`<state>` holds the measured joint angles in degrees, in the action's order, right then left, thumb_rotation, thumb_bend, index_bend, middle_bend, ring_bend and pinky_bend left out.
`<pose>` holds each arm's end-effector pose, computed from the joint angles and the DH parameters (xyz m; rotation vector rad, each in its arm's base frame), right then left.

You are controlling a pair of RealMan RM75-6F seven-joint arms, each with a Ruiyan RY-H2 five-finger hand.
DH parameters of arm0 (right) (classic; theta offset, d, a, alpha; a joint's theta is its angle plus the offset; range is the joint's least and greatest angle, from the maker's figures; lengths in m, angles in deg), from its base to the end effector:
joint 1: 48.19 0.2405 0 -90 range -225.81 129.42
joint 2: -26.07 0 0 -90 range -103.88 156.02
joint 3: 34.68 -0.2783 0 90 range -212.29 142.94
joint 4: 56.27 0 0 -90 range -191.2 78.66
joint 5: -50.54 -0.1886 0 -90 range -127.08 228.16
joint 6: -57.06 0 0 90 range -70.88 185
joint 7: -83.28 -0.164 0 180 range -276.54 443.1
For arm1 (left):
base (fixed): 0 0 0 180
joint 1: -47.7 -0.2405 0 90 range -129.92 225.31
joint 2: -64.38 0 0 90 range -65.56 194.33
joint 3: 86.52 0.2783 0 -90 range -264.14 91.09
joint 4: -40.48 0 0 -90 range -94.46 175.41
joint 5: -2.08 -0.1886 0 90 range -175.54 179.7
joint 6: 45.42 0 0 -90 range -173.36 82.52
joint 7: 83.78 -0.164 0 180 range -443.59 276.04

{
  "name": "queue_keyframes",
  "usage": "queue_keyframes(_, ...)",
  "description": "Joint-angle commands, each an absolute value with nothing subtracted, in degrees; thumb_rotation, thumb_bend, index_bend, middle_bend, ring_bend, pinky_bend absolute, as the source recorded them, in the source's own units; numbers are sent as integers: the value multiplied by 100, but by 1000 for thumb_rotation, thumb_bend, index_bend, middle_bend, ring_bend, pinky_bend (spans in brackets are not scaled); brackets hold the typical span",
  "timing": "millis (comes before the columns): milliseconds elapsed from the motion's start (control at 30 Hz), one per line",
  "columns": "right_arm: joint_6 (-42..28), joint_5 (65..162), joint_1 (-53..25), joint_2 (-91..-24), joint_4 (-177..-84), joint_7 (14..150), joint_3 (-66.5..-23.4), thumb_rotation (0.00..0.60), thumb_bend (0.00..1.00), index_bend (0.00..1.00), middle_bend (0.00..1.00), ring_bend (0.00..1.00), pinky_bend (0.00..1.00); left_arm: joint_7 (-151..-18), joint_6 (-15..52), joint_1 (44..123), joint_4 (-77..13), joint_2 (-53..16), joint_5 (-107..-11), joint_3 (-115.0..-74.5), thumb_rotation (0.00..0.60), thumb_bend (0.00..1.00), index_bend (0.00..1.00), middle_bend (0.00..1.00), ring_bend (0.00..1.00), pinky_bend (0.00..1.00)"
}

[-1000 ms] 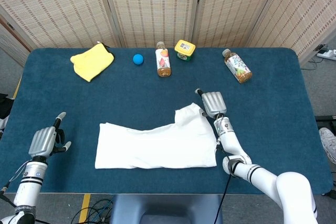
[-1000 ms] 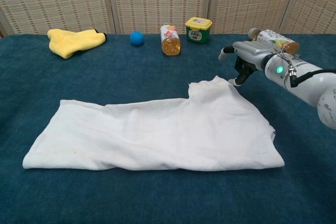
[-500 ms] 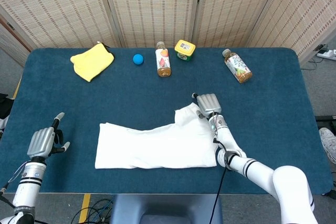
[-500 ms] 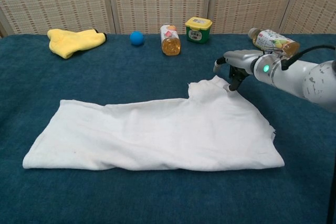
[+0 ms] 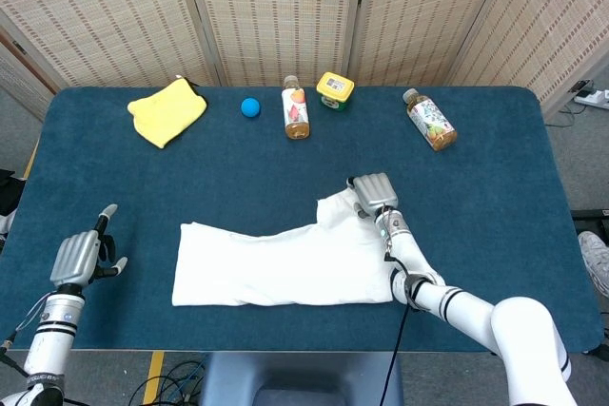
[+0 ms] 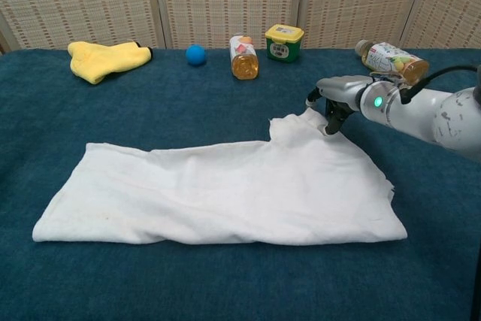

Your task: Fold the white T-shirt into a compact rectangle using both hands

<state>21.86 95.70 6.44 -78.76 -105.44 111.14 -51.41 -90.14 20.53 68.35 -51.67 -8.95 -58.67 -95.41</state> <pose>-0.1770 -0.4599 -0.0646 1.8022 -1.0068 0.5905 -0.3099 0.2973 0.1137 -1.3350 -1.2167 -0.8315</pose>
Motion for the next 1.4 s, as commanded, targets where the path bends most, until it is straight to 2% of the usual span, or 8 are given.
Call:
queue_keyframes(33, 2125, 9648, 621, -7867, -10570, 11023, -5100, 600, 444, 367, 894, 960, 1000, -9015, 2051, 6835, -5169, -898, -5869, -9543, 600, 315, 0, 720, 645, 914)
queue_keyframes(233, 1975, 9849, 565, -7849, -10618, 10762, -5068, 600, 450, 402, 900, 960, 1000, -9031, 2023, 6843, -5157, -918, -5861, -9539, 600, 315, 0, 721, 645, 914)
queue_keyframes(433, 1501, 10491, 326, -7746, -10894, 10243, -4939, 600, 477, 443, 908, 960, 1000, -9036, 2031, 6839, -5181, -902, -5862, -9549, 600, 315, 0, 720, 644, 914)
queue_keyframes(867, 310, 12351, -351, -7470, -11215, 8948, -4163, 600, 483, 473, 915, 960, 1000, -9039, 2005, 6850, -5236, -874, -5885, -9549, 600, 314, 0, 721, 643, 914)
queue_keyframes(1400, -439, 13472, -775, -7138, -11291, 8742, -3557, 600, 494, 474, 916, 960, 1000, -9059, 1969, 6867, -5290, -844, -5883, -9540, 600, 315, 0, 719, 643, 914)
